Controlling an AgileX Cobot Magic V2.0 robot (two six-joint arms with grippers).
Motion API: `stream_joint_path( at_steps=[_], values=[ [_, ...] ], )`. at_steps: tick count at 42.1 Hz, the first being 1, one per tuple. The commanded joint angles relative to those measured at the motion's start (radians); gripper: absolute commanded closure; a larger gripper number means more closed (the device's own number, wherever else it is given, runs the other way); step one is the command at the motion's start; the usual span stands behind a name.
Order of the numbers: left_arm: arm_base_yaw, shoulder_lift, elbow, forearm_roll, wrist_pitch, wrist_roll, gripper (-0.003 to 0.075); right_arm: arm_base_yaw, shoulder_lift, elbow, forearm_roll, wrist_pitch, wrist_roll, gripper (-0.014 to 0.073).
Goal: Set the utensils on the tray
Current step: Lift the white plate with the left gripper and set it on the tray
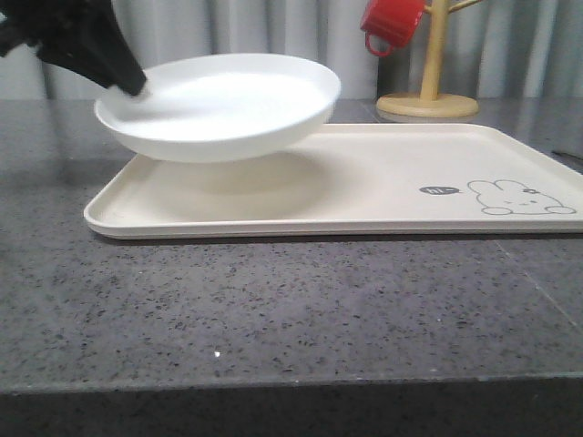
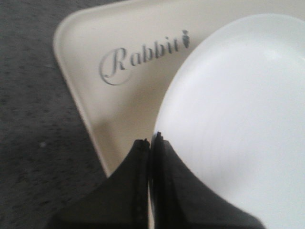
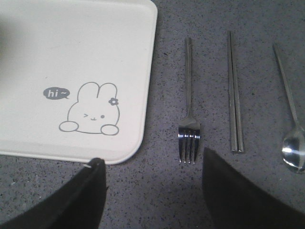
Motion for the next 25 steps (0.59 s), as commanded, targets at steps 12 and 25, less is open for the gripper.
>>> stream_joint_path(
  at_steps=[12, 25],
  values=[
    [-0.08, 0.057, -0.03, -0.023, -0.072, 0.002, 0.0729, -0.004, 0.005, -0.025, -0.003, -0.063, 0.0, 0.0124],
    [-0.059, 0.05, -0.032, -0.023, -0.07, 0.002, 0.0379, -0.004, 0.005, -0.025, -0.003, -0.063, 0.0, 0.0124]
  ],
)
